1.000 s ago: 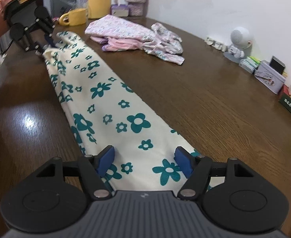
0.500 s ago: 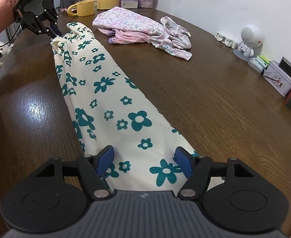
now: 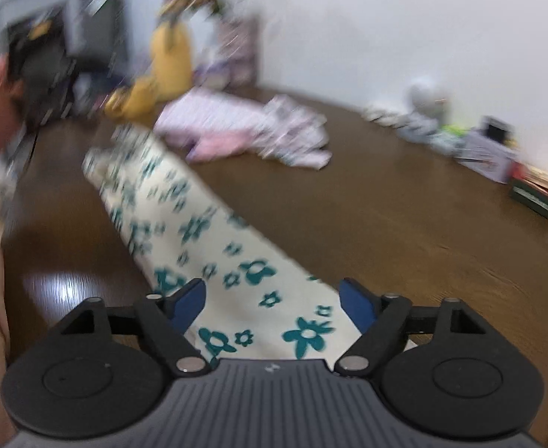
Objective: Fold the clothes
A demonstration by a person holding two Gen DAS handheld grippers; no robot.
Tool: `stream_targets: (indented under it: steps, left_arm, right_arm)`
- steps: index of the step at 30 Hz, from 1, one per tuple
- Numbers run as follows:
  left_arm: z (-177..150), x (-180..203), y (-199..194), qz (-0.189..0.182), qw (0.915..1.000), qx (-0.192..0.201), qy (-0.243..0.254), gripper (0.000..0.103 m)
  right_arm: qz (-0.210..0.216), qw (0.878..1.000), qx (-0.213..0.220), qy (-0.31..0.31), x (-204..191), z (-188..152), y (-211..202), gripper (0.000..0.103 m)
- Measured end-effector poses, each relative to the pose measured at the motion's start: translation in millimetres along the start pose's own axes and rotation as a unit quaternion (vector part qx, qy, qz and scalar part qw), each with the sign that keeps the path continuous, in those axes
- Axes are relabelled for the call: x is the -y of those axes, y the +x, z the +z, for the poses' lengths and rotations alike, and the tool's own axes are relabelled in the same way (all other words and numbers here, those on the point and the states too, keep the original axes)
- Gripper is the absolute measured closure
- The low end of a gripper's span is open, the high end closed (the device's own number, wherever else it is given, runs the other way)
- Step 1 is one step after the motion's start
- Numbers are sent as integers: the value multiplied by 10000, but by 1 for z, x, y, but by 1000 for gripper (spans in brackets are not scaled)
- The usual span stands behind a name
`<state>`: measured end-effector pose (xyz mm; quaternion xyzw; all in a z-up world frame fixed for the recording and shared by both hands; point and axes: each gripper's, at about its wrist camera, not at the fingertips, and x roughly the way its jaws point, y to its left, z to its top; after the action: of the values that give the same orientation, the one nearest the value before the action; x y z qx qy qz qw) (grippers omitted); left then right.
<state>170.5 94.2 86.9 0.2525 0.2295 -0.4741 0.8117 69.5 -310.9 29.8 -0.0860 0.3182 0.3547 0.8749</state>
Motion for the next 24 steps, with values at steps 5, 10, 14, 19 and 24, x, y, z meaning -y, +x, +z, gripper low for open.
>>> stream_targets:
  steps: [5,10,14,19,24]
  left_arm:
    - [31,49,62,-277,9989,-116,356,21]
    - [51,91,127,-566,9965,-310,534,28]
    - [68,121,169,-694,9940,-346,768,41]
    - [81,152,205,-759,9902,-354,1115,58]
    - [79,155,217,-814,9910,-293,1023,60]
  right_arm:
    - [-751,9880,369,1297,8,-27,-44,16]
    - [-1173,9519,576,2772,31,-67,-68,10]
    - [-1078,9310,642,3428,43,-88,-64,11]
    - [-986,9158,799,3810,48,-93,-49,24]
    - [-963,9014,974,4108,50,-93,-33,25]
